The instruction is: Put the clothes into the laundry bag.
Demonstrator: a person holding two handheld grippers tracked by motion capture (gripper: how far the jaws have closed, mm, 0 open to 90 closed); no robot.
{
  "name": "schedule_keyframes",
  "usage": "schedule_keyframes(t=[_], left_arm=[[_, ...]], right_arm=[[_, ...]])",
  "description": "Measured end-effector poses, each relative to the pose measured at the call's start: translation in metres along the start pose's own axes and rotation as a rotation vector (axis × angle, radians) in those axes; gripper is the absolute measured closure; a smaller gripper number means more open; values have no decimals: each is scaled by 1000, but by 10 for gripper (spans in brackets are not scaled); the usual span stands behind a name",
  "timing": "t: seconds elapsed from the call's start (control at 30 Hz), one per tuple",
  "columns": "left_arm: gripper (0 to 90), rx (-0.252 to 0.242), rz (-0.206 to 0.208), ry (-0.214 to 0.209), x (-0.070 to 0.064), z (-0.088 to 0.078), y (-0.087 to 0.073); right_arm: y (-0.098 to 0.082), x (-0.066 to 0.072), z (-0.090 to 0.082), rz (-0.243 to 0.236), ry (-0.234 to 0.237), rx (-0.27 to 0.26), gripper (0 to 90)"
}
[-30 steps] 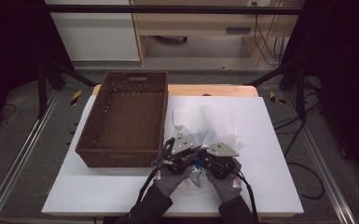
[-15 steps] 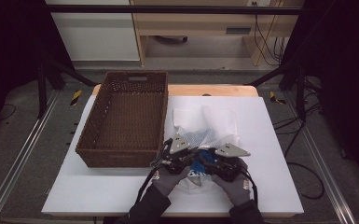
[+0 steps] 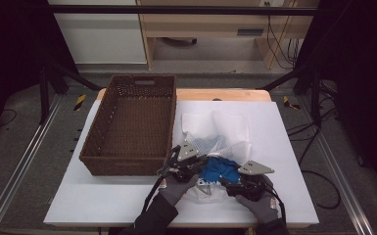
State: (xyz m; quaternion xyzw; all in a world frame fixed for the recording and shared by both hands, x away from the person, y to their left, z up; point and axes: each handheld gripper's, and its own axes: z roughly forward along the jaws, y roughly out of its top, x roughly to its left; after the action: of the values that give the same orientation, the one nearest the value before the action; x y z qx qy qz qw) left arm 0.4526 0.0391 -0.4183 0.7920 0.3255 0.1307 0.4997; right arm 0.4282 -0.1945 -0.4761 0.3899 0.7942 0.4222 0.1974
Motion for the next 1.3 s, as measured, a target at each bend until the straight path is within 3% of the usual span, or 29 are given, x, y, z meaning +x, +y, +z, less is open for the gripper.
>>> schedule_keyframes(t=[0.07, 0.13, 0.2, 0.3, 0.53, 0.73, 0.87, 1.0, 1.1, 1.2, 1.3], left_arm=[[885, 2, 0, 0, 0, 0, -1], [884, 5, 2, 2, 1, 0, -1], [885, 9, -1, 4, 2, 0, -2], [884, 10, -8, 2, 3, 1, -4], [884, -5, -5, 3, -1, 0, 0], [885, -36, -12, 8, -1, -6, 8], [885, -44, 1, -8, -5, -9, 8], [885, -45, 13, -30, -10, -12, 6], [885, -38, 19, -39, -12, -11, 3], [884, -21, 18, -38, -11, -7, 0], [884, -13, 5, -33, -7, -4, -3]], right_arm=[[0, -3, 8, 9, -6, 16, 264], [-2, -4, 15, 5, 4, 38, 421], [-1, -3, 15, -2, -7, 41, 639], [2, -4, 7, 7, -8, 18, 754], [28, 24, -12, -90, 23, -86, 753], [41, 35, 13, -79, 41, -77, 753], [44, 27, 29, -31, -26, -103, 738], [45, 9, 44, 38, -165, -101, 726], [42, 2, 54, 25, -276, -52, 710], [39, -2, 62, 41, -267, 4, 663], [40, -4, 53, 51, -214, 0, 583]])
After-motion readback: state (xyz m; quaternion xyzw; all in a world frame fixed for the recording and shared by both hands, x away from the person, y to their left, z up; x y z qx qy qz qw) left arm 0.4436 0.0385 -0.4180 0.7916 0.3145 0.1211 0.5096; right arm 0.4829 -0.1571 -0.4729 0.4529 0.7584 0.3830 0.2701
